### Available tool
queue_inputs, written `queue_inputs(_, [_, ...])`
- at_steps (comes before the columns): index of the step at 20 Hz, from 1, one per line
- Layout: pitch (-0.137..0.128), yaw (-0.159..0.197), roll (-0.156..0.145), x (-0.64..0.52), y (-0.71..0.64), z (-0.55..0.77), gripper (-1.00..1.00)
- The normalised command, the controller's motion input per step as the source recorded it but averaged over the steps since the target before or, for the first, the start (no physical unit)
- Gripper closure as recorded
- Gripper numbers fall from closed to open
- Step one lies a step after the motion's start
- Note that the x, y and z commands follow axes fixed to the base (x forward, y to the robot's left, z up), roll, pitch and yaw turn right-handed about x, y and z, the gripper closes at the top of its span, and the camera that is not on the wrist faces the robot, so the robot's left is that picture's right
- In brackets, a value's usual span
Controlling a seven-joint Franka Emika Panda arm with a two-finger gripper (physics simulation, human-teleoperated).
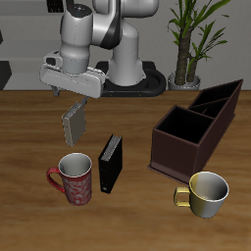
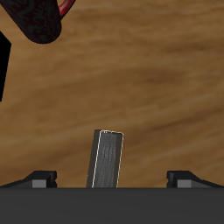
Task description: Place the yellow book into the left desk caddy's right compartment
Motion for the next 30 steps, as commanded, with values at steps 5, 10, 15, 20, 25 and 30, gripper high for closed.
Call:
queue_inputs(5, [0.052, -0.051, -0.026, -0.01, -0.18, -0.37, -1.00])
queue_inputs(10, [0.026, 0.005, -0.011, -0.05, -0.02, -0.31, -1.00])
queue_inputs(15, [0.053, -0.010, 0.021, 0.04, 0.06, -0.33, -1.00])
queue_inputs(20, [0.071, 0.010, 0.000, 0.10, 0.01, -0.42, -1.00])
queue_inputs(25, [0.050, -0.061, 0.004, 0.06, -0.17, -0.28, 1.00])
queue_inputs(30, [-0.013, -0.013, -0.001, 0.01, 0.00, 0.10, 1.00])
